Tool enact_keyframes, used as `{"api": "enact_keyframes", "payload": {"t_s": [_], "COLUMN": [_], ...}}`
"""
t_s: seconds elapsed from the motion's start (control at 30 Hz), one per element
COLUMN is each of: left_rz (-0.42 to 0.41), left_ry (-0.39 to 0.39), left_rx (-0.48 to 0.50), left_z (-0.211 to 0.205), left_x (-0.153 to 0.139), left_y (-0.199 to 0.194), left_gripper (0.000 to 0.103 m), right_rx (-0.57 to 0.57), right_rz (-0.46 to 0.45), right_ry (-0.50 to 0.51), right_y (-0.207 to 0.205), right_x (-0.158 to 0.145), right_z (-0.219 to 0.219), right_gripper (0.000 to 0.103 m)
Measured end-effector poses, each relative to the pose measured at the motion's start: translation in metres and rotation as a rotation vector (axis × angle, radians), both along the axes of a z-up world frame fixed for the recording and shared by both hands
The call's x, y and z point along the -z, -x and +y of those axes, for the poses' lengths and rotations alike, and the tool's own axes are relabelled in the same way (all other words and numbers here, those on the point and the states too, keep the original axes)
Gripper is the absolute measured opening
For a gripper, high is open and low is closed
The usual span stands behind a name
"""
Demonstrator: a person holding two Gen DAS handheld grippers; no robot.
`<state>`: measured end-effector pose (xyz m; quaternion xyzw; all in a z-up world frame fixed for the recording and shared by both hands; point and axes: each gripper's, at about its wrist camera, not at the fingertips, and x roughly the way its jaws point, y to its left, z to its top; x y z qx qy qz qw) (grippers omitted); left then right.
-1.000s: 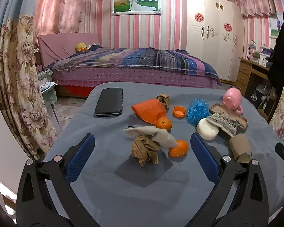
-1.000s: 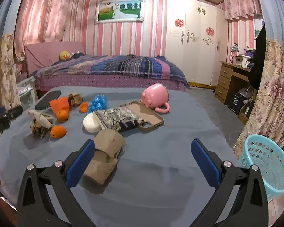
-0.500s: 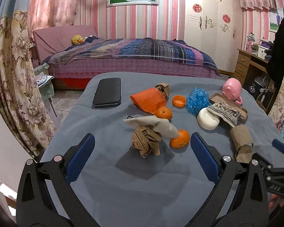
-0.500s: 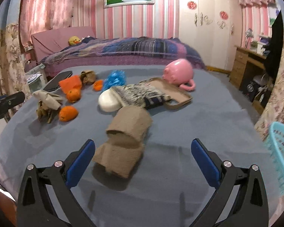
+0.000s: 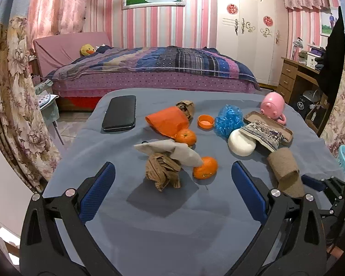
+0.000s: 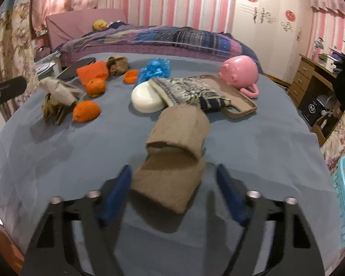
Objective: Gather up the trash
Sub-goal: 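Reach the right tool to the brown cardboard tube and close on it, then lift one tube piece with the right tool while the left tool grasps the other piece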
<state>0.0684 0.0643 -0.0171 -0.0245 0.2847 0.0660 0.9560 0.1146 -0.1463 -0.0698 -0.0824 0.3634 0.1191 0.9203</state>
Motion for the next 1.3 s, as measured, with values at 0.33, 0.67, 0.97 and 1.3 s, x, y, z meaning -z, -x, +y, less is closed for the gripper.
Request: {"api": "enact_keyframes", "payload": {"t_s": [0.33,0.67,0.97,1.3], "left_rz": [0.009,0.004,0.01,0.009], "left_ry": [-0.024,-0.066,-0.048,-0.006], "left_rx": [0.013,0.039,0.049,0.094], "left_z": [-0.012,-0.028,-0.032,-0.053], "left_x": [0.003,0.003,0.004,0.006], "left_y": [-0.002,-0.002,-0.004,-0.012], "left_gripper": [0.098,0.098,0.098,0.098], "right_rx": [0.033,0.075,0.151,0.24], "right_rz": [0.002,-0.03,-0.053,-0.016], "right_ry": [-0.023,-0.132,-0.141,-0.188], "right_y": [0.012,0.008,-0.006,-0.019], "right_x": [-0.015,-0.032,-0.037,-0.03], "right_z": [-0.037,-0.076,-0.102,-0.146], "right_gripper": [0.051,0.032,0.021,0.02]}}
